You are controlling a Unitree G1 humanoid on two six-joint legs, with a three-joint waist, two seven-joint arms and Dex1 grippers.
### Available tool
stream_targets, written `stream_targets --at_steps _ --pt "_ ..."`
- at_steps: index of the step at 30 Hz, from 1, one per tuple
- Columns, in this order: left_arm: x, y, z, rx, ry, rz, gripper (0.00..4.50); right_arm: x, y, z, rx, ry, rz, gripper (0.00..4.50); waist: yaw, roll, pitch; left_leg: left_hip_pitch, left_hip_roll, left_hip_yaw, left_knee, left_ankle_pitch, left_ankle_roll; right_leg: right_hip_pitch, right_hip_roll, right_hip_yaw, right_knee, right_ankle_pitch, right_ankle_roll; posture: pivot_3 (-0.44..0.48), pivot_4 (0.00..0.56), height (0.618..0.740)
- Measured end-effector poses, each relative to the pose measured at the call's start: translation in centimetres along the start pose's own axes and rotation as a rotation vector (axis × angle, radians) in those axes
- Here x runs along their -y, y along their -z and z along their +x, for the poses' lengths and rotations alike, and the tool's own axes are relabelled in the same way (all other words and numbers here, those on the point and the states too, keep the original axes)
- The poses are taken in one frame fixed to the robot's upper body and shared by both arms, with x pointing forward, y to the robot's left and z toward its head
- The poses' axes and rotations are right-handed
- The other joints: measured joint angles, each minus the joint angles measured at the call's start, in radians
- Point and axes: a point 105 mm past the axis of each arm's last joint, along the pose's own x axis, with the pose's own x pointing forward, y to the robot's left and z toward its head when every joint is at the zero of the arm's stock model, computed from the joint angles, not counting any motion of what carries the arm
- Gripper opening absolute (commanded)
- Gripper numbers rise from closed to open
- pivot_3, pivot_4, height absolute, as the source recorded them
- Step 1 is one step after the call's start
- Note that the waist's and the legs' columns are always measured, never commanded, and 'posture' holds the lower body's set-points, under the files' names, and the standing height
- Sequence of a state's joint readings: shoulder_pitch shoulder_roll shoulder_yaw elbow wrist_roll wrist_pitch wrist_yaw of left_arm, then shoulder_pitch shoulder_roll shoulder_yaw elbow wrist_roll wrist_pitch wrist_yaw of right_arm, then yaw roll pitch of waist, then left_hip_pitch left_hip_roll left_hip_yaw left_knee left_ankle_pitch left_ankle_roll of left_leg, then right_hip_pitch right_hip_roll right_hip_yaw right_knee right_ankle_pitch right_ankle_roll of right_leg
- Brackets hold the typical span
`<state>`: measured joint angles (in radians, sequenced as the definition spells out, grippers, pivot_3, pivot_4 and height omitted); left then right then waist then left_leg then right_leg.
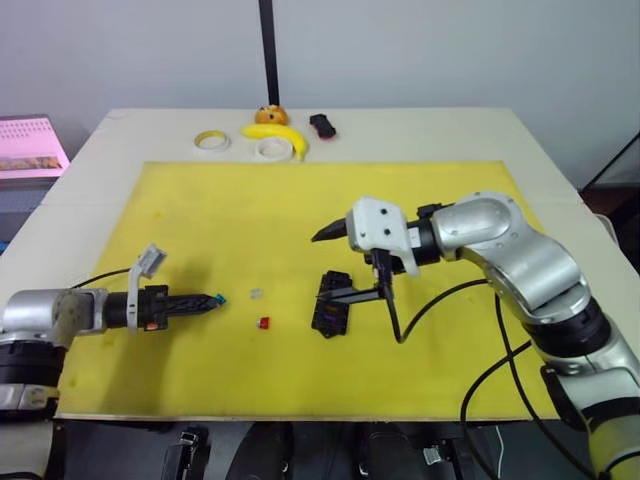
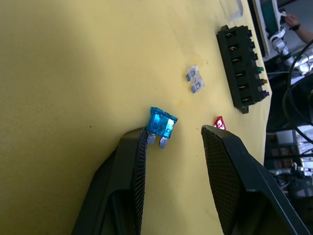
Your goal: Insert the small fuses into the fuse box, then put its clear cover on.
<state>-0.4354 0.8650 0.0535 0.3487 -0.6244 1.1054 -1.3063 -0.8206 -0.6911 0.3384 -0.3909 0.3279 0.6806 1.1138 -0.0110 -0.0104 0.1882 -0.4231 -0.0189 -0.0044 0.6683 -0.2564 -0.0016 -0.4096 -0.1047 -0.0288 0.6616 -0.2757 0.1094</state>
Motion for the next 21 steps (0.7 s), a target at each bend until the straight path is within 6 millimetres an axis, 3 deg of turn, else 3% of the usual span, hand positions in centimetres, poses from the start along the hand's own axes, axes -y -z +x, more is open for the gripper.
stream_targets --at_steps 2,3,5,7,21 --pt "0.01 0.01 0.07 0.000 0.001 0.000 1.85 0.02 -0.01 0.02 0.001 0.002 0.000 4.50 0.000 0.000 0.000 0.000 0.000 0.000 0.000 0.000 0.000 0.000 0.000 0.000 0.000 0.000 0.000 0.000 0.150 0.740" --pt "0.02 0.01 0.10 0.000 0.002 0.001 1.62 0.04 -0.02 0.03 0.001 0.004 0.000 4.50 0.000 0.000 0.000 0.000 0.000 0.000 0.000 0.000 0.000 0.000 0.000 0.000 0.000 0.000 0.000 0.000 0.150 0.740" --pt "-0.08 0.01 0.14 -0.001 -0.008 0.003 0.97 0.07 -0.03 0.04 0.002 0.007 0.000 4.50 0.001 0.000 0.000 0.000 0.000 0.000 0.000 0.000 0.000 0.000 0.000 0.000 0.000 0.000 0.000 0.000 0.150 0.740" --pt "-0.21 0.03 0.22 0.000 -0.018 0.004 0.04 0.07 -0.03 0.04 0.002 0.007 0.001 4.50 0.000 0.000 0.000 0.000 0.000 0.000 0.000 0.000 0.000 0.000 0.000 0.000 0.000 0.000 0.000 0.000 0.150 0.740" --pt "-0.38 0.17 0.37 0.010 -0.024 0.025 0.04 0.08 -0.03 0.05 0.003 0.007 0.001 4.50 0.000 0.000 0.000 0.000 0.000 0.000 0.000 0.000 0.000 0.000 0.000 0.000 0.000 0.000 0.000 0.000 0.150 0.740"
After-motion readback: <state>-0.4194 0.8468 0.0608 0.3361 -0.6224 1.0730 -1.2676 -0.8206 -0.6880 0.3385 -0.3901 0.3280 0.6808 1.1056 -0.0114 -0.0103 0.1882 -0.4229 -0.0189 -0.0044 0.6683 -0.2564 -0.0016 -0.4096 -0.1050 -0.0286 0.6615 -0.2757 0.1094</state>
